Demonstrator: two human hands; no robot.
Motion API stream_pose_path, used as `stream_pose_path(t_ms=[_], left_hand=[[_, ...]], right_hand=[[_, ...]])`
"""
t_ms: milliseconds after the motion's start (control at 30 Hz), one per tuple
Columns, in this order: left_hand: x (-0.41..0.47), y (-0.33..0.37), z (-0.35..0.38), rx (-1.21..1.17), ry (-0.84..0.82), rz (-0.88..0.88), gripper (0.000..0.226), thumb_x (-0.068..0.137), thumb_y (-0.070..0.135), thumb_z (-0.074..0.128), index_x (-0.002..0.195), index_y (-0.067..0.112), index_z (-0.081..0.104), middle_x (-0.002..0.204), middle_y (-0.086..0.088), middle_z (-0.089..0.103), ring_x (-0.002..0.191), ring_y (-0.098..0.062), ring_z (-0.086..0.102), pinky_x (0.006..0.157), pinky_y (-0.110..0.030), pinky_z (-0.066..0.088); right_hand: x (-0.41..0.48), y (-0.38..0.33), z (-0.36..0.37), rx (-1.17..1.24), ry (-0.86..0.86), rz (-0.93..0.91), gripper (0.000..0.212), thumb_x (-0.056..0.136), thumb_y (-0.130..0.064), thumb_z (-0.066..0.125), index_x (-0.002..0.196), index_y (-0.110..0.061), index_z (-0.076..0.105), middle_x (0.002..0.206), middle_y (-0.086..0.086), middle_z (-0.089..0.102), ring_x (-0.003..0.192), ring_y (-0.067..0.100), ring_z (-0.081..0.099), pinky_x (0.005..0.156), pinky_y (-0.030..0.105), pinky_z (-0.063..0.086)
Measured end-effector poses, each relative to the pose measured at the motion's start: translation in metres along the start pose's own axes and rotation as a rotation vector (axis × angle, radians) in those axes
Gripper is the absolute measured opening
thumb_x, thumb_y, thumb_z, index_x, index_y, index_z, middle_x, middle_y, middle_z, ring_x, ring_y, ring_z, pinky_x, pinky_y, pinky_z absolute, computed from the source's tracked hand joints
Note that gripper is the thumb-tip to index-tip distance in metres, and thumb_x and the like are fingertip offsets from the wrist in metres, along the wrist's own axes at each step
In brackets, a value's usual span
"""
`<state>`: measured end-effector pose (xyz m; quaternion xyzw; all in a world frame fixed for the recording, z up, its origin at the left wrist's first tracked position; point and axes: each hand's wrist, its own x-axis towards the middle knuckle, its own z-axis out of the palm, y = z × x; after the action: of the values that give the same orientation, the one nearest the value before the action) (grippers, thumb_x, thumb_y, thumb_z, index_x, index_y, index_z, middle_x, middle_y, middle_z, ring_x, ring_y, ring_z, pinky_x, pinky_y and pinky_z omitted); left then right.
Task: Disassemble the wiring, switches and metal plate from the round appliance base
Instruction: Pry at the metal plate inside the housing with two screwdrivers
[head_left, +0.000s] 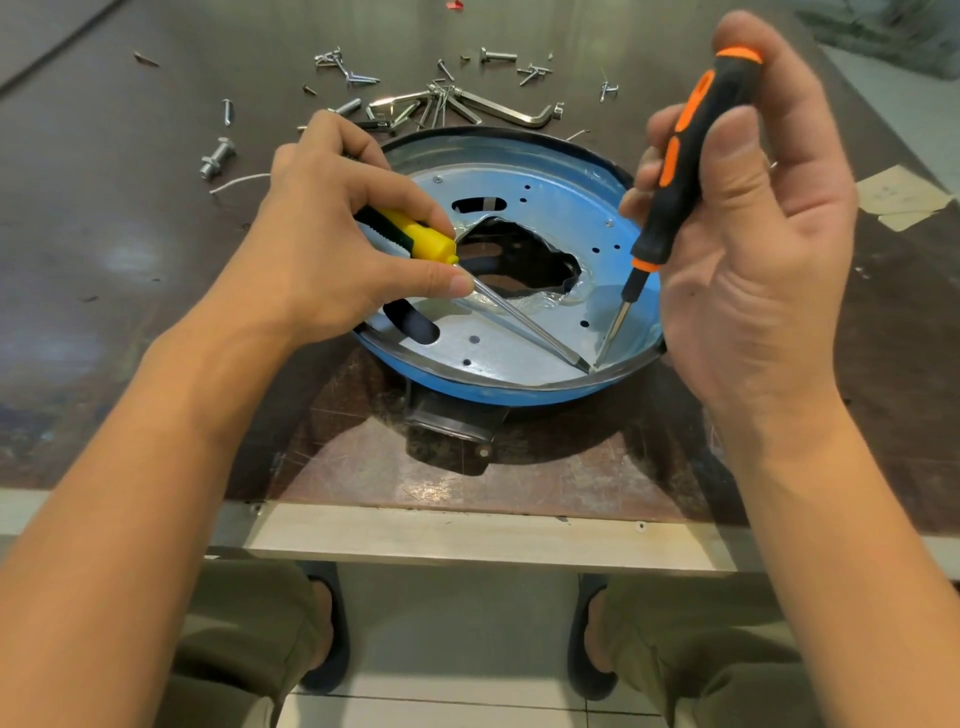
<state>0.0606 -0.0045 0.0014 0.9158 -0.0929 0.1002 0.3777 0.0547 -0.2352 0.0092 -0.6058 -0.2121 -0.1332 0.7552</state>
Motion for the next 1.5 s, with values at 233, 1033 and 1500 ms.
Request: stream_pose_path(t_ms=[233, 1033, 1500], left_hand=[[0.0, -0.003, 0.0, 0.016, 0.007, 0.017, 0.04, 0.05, 0.06, 0.081, 0.085, 0.047, 0.068, 0.111, 0.005, 0.038, 0.113, -0.021, 0.042, 0.079, -0.014, 0.036], [-0.002, 0.002, 0.002, -0.019, 0.094, -0.038, 0.041, 0.052, 0.049, 0.089, 0.088, 0.039, 0.072, 0.108, 0.003, 0.041, 0.109, -0.013, 0.03, 0.089, -0.027, 0.033], [-0.004, 0.004, 0.007, -0.024, 0.119, -0.066, 0.041, 0.05, 0.05, 0.091, 0.085, 0.041, 0.071, 0.101, 0.008, 0.037, 0.106, -0.011, 0.029, 0.086, -0.029, 0.036]], right_hand=[[0.0, 0.002, 0.0, -0.028, -0.036, -0.014, 0.032, 0.108, -0.013, 0.046, 0.137, 0.0, 0.043, 0.095, 0.009, 0.063, 0.083, 0.026, 0.061, 0.077, 0.038, 0.049], [0.029, -0.052, -0.001, -1.532, -0.83, 0.514, 0.058, 0.086, -0.047, 0.075, 0.056, -0.013, 0.039, 0.056, 0.003, 0.032, 0.057, 0.022, 0.03, 0.057, 0.035, 0.027], [0.039, -0.041, 0.024, -1.64, -1.106, 0.533, 0.045, 0.093, -0.048, 0.069, 0.066, -0.016, 0.052, 0.06, 0.0, 0.045, 0.056, 0.018, 0.039, 0.051, 0.029, 0.03]])
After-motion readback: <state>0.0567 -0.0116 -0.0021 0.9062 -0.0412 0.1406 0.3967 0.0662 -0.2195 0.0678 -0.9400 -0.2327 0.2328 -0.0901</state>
